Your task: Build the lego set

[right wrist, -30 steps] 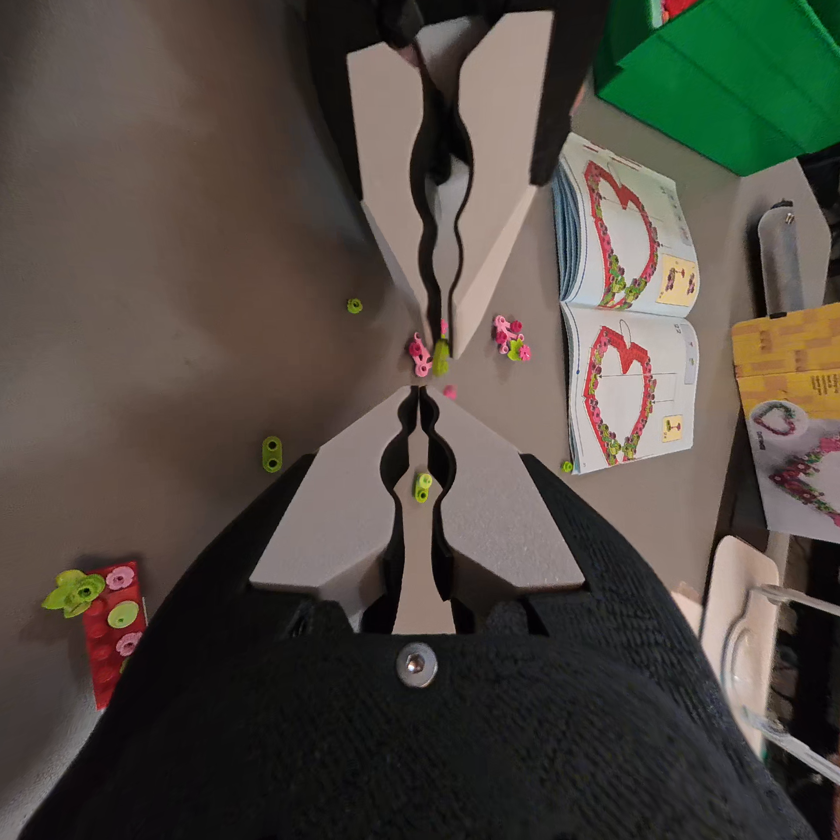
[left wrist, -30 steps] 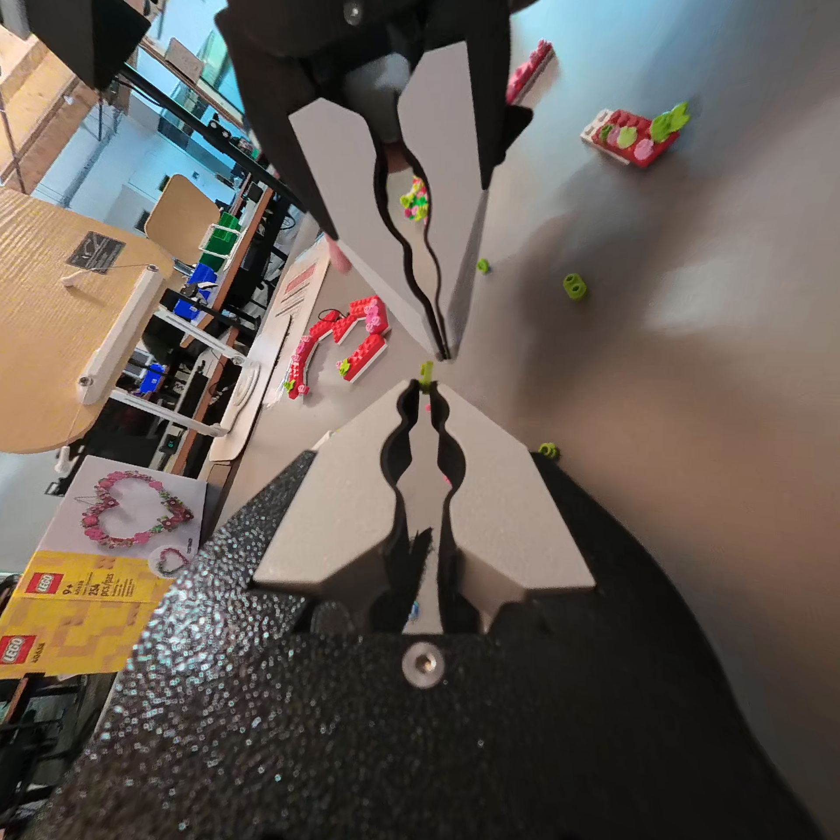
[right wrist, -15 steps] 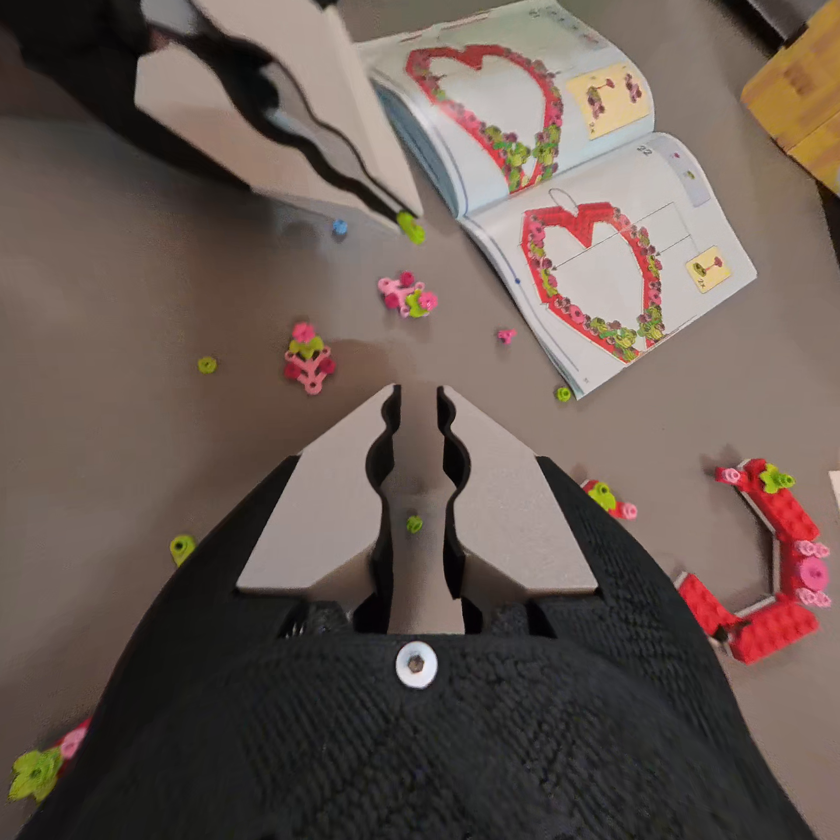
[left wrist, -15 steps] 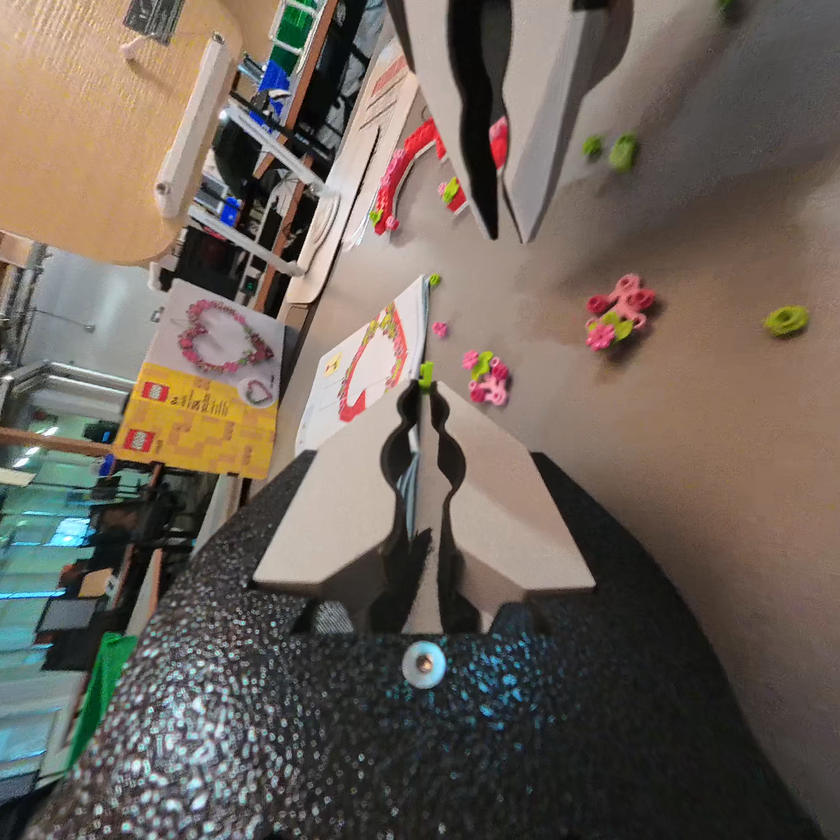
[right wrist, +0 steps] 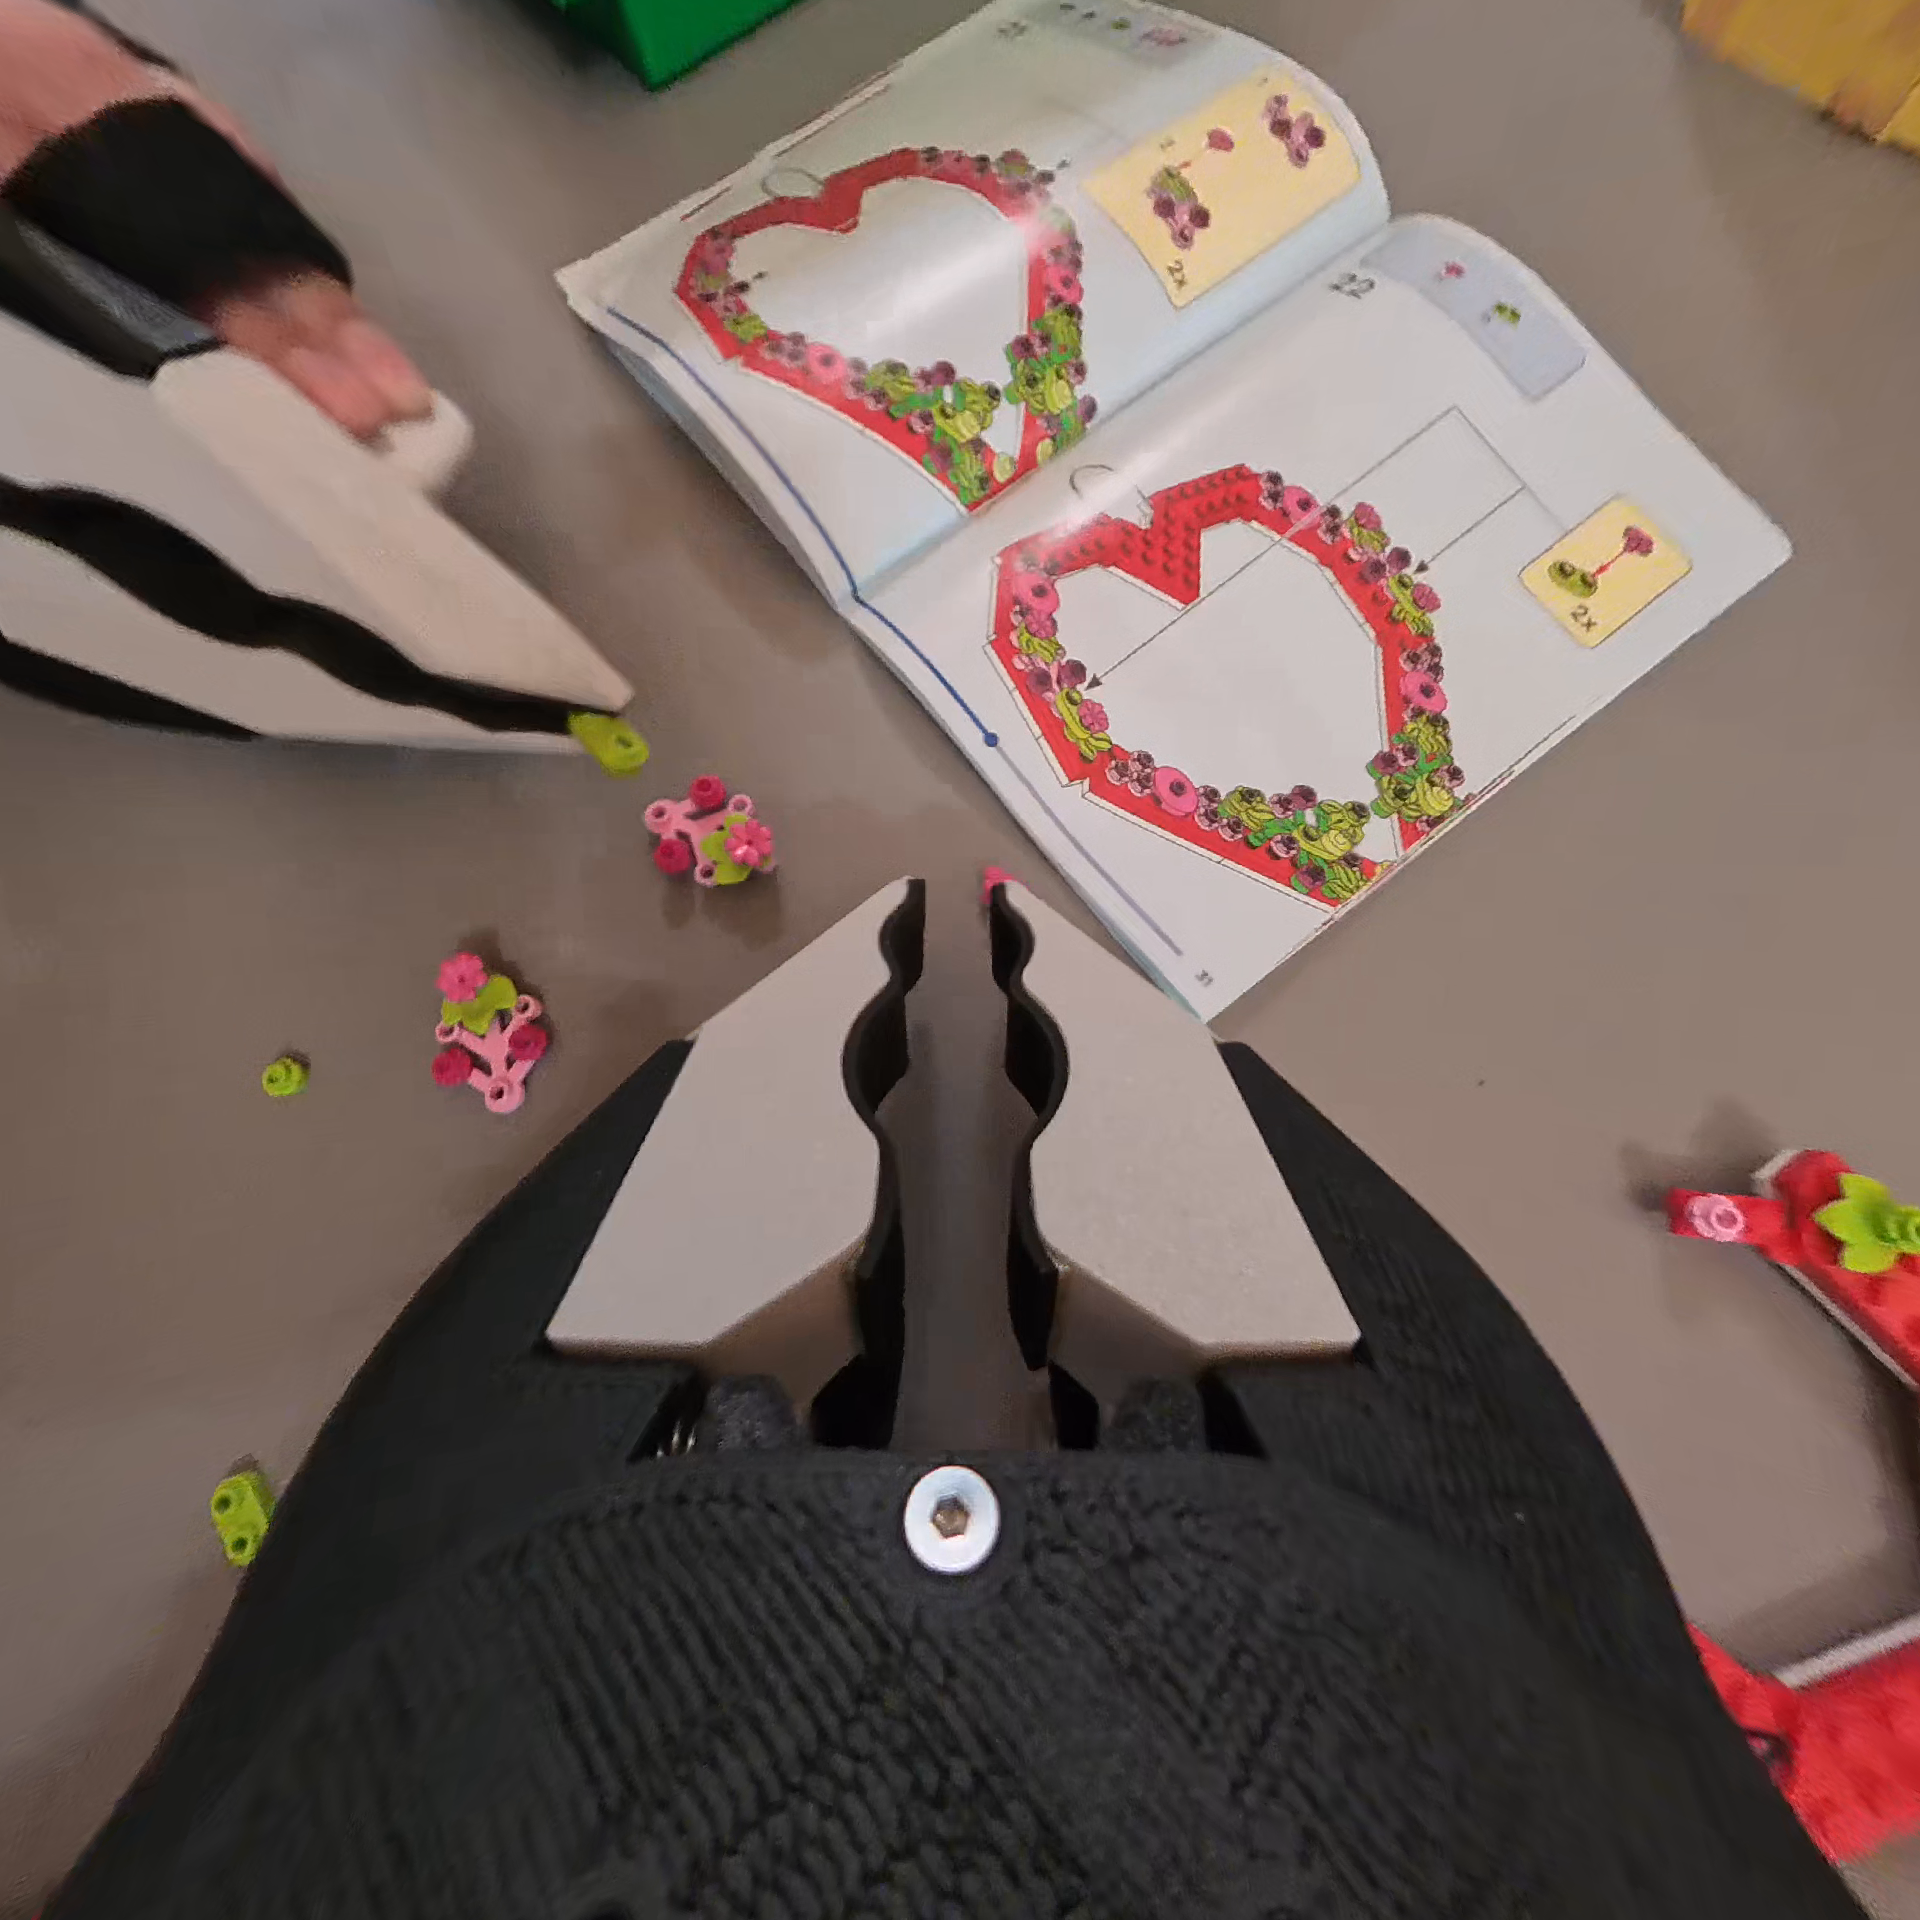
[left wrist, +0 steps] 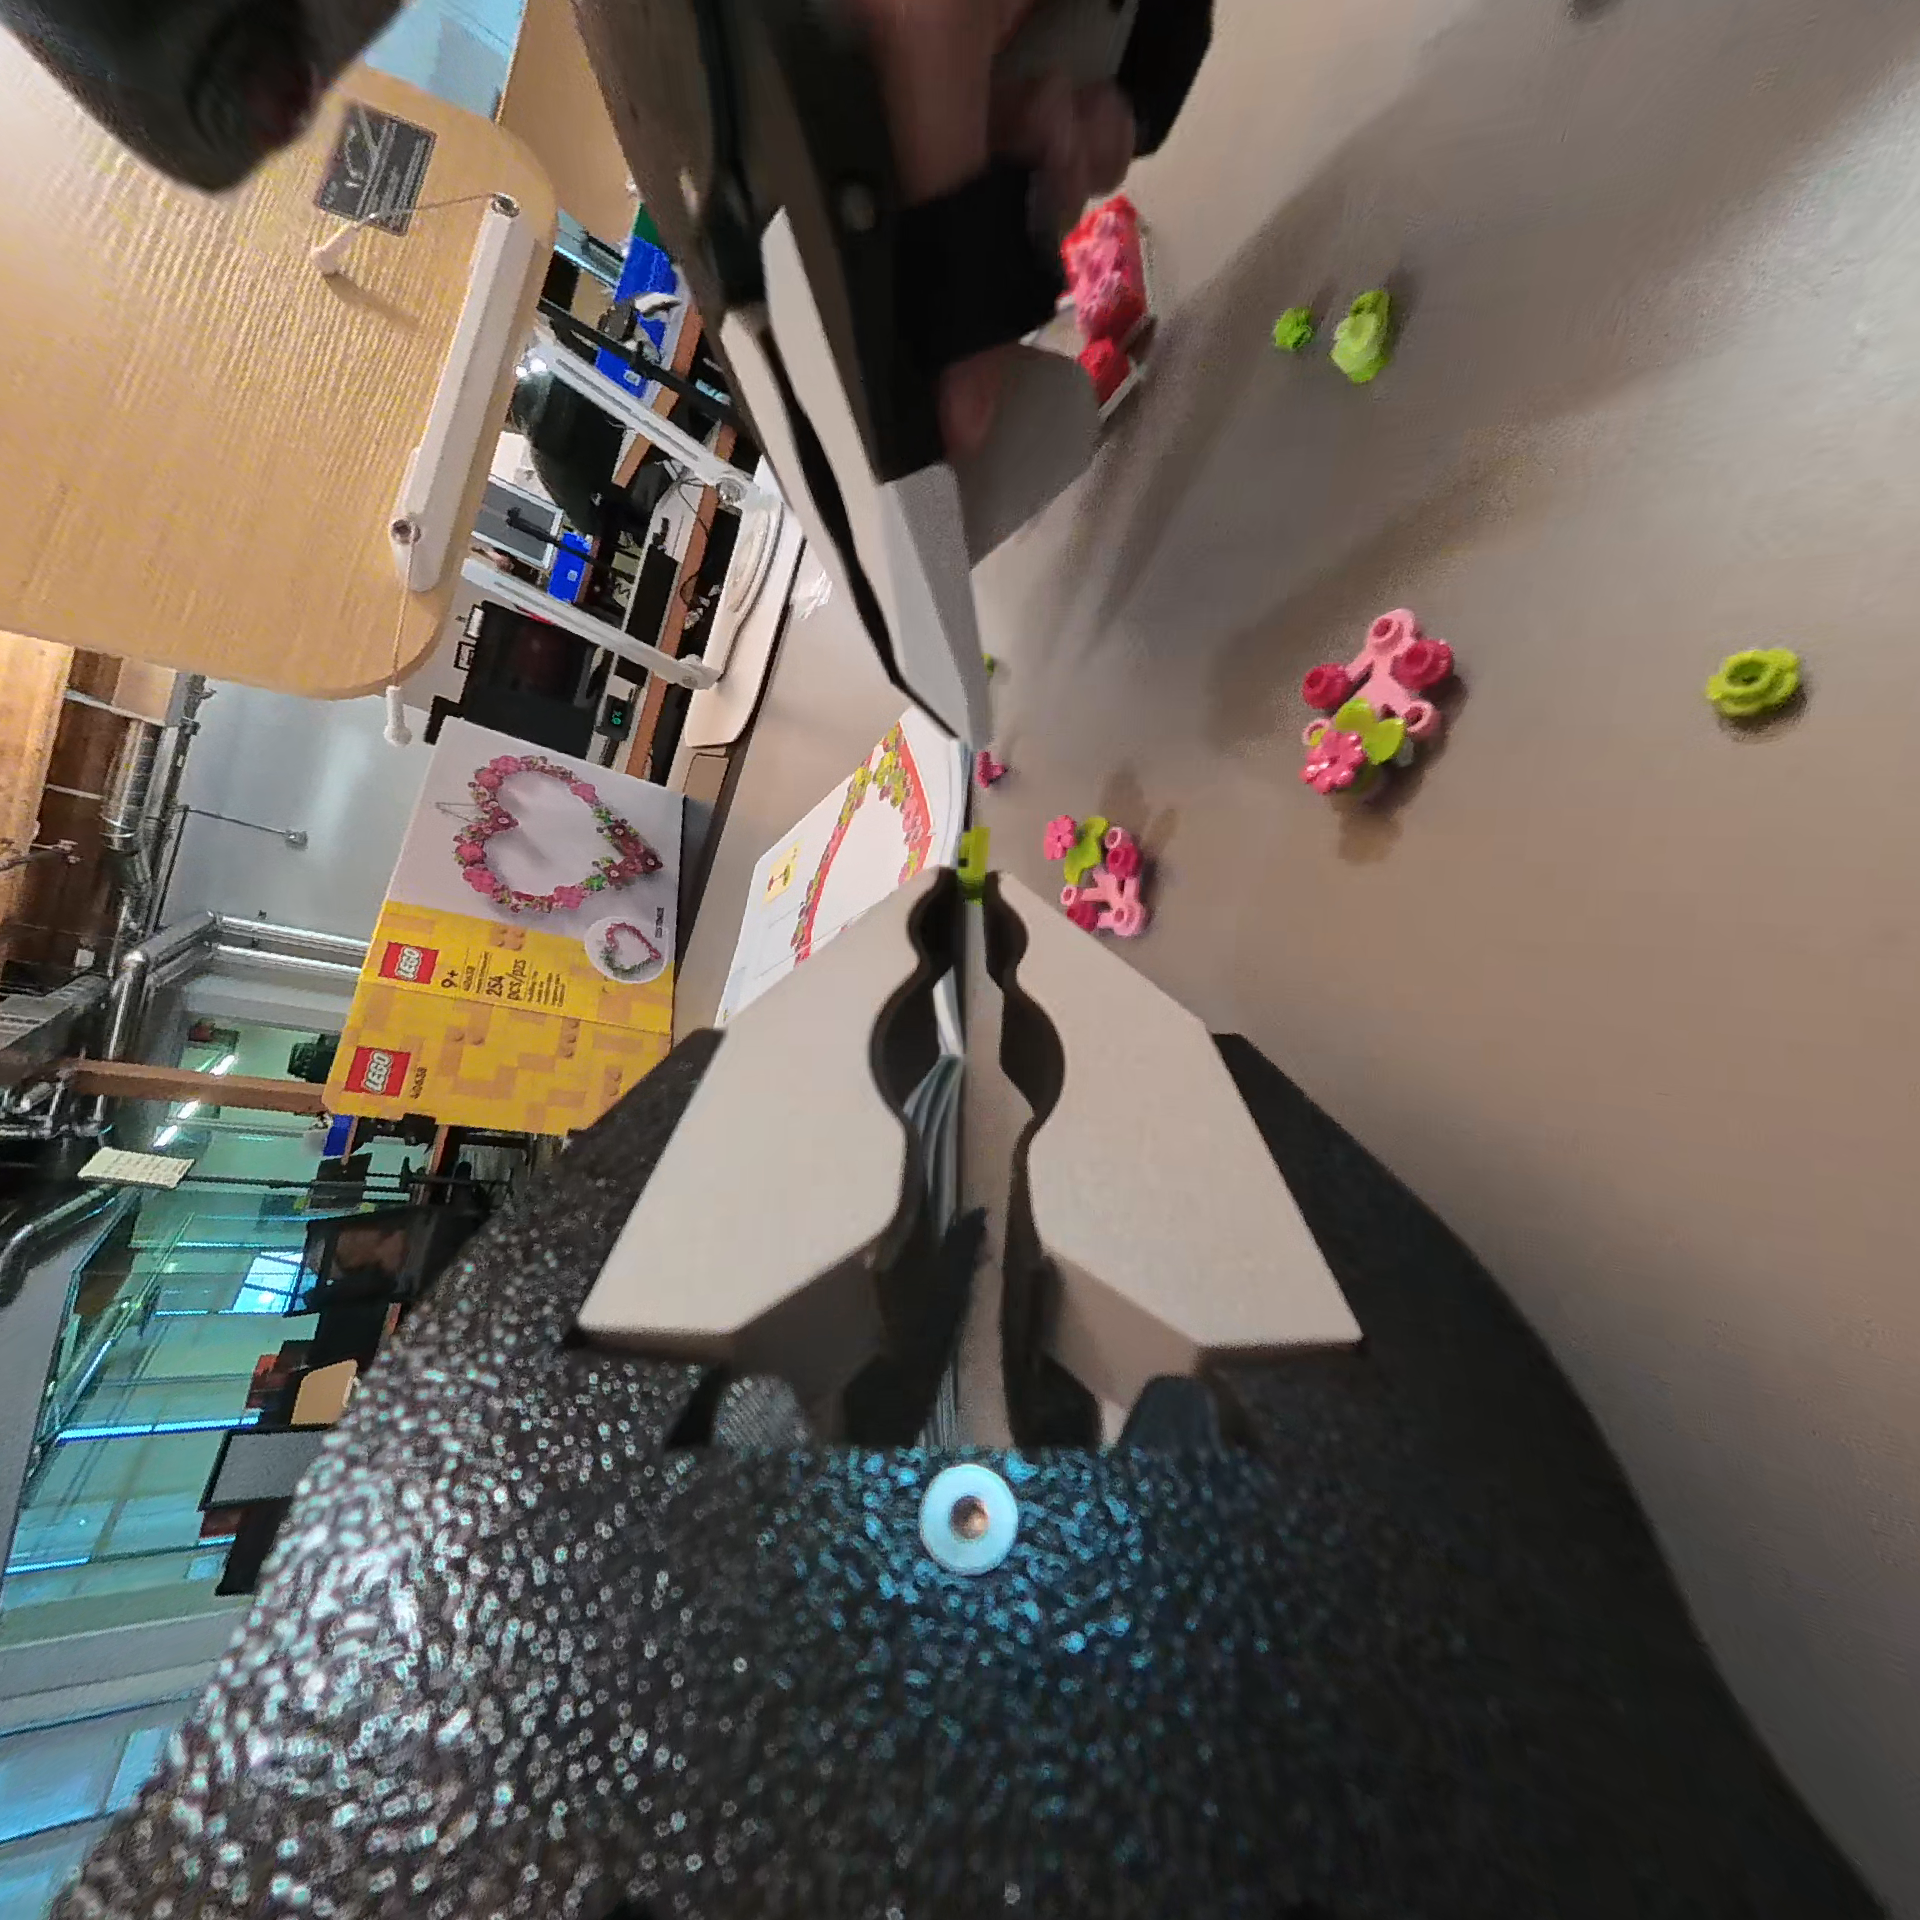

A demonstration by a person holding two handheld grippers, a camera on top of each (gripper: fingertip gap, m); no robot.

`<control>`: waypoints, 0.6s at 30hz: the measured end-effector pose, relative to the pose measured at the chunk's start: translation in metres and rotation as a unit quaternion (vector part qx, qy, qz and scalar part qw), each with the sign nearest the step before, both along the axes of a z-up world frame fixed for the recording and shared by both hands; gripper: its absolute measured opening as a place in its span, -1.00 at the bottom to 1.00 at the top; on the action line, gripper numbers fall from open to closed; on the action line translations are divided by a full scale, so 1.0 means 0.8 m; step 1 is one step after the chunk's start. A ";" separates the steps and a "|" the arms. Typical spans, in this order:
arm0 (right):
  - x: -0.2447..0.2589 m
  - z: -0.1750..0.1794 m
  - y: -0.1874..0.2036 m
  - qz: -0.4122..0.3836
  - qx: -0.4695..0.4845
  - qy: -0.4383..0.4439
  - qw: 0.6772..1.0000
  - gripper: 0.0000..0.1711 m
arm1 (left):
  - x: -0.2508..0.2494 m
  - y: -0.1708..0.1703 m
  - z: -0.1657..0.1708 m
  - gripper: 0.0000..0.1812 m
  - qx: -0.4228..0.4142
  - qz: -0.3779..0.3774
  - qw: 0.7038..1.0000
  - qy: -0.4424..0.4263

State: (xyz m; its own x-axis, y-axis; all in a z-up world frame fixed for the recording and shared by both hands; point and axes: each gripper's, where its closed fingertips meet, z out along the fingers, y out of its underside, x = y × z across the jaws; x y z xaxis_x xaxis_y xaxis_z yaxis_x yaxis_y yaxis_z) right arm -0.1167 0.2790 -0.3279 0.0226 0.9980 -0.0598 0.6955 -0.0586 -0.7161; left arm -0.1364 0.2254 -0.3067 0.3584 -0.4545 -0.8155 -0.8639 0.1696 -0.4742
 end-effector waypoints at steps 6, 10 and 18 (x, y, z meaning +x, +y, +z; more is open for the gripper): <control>-0.007 0.002 0.017 -0.062 -0.138 0.015 0.988 -0.89 | 0.007 -0.002 -0.004 -0.97 -0.005 -0.011 1.000 0.007; -0.005 -0.006 0.017 -0.085 -0.220 -0.012 0.972 -0.90 | 0.009 -0.003 -0.005 -0.97 -0.005 -0.014 1.000 0.010; -0.006 -0.015 0.012 -0.084 -0.223 -0.048 0.970 -0.89 | 0.009 -0.004 -0.004 -0.97 -0.002 -0.015 1.000 0.013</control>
State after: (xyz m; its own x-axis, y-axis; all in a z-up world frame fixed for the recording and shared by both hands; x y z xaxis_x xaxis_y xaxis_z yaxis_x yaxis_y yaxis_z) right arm -0.1218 0.2884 -0.3396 0.2102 0.8548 -0.4745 0.7113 -0.4667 -0.5256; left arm -0.1291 0.2223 -0.3098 0.3224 -0.4683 -0.8227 -0.8708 0.1941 -0.4517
